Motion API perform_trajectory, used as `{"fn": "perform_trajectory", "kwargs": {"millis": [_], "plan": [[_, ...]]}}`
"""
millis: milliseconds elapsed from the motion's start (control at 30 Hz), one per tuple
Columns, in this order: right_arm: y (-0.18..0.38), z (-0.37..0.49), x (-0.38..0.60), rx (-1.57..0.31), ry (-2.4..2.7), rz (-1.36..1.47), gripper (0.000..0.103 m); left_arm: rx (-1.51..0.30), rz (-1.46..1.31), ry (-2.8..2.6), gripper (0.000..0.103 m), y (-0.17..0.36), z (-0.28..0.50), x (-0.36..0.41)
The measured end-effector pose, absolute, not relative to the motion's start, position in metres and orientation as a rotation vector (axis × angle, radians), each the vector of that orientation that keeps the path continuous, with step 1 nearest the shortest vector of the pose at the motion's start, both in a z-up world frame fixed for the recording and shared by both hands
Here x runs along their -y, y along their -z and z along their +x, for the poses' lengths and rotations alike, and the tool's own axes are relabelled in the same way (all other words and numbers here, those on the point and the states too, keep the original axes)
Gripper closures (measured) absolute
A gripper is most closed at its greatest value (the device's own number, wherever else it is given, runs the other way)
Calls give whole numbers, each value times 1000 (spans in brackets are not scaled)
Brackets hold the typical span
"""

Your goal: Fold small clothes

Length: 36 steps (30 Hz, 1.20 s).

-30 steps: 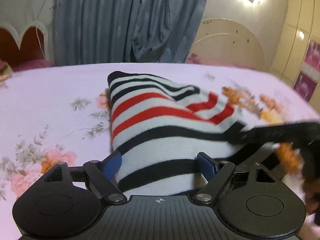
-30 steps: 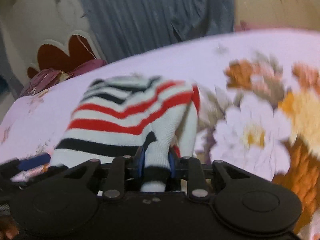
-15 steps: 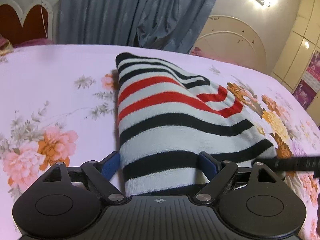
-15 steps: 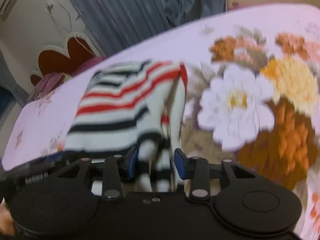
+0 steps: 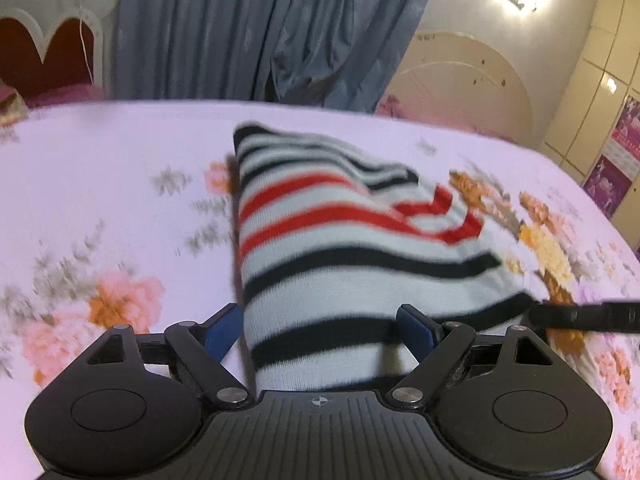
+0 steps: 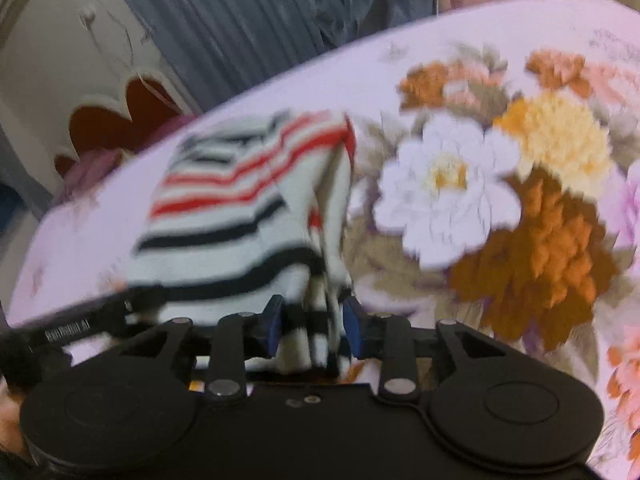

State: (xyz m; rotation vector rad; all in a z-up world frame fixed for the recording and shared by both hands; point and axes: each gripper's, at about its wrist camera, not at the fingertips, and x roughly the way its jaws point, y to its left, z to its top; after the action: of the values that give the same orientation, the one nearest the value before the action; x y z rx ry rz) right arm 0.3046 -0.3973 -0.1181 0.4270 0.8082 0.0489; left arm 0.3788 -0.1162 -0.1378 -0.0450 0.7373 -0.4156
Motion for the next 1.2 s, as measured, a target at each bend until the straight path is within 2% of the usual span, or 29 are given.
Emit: {"fn": "perform_trajectory", "kwargs": {"millis": [133, 300, 433, 567, 633, 767, 833, 967, 1200], "plan": [[93, 325, 381, -725, -43, 282, 71, -681, -59, 417, 19, 117, 384, 119], [94, 368, 354, -732, -55, 189, 73, -667, -55, 381, 19, 113, 415, 129], [104, 393, 336, -744, -39, 98, 74, -701, -33, 345, 19, 127, 437, 137], [133, 401, 336, -796, 14, -27, 79, -777, -61, 361, 19, 156, 447, 135], [141, 396, 342, -781, 9, -30, 79, -799, -117, 357, 16, 161, 449, 130], [131, 399, 345, -794, -10, -14, 79, -768, -86, 351, 16, 149, 448, 135], [120, 399, 350, -759, -28, 49, 76, -736, -94, 353, 16, 139, 450, 136], [110, 411, 342, -687, -11, -9, 73, -714, -117, 344, 16, 128, 469, 144], [128, 457, 357, -719, 61, 34, 73, -792, -89, 283, 16, 157, 509, 152]]}}
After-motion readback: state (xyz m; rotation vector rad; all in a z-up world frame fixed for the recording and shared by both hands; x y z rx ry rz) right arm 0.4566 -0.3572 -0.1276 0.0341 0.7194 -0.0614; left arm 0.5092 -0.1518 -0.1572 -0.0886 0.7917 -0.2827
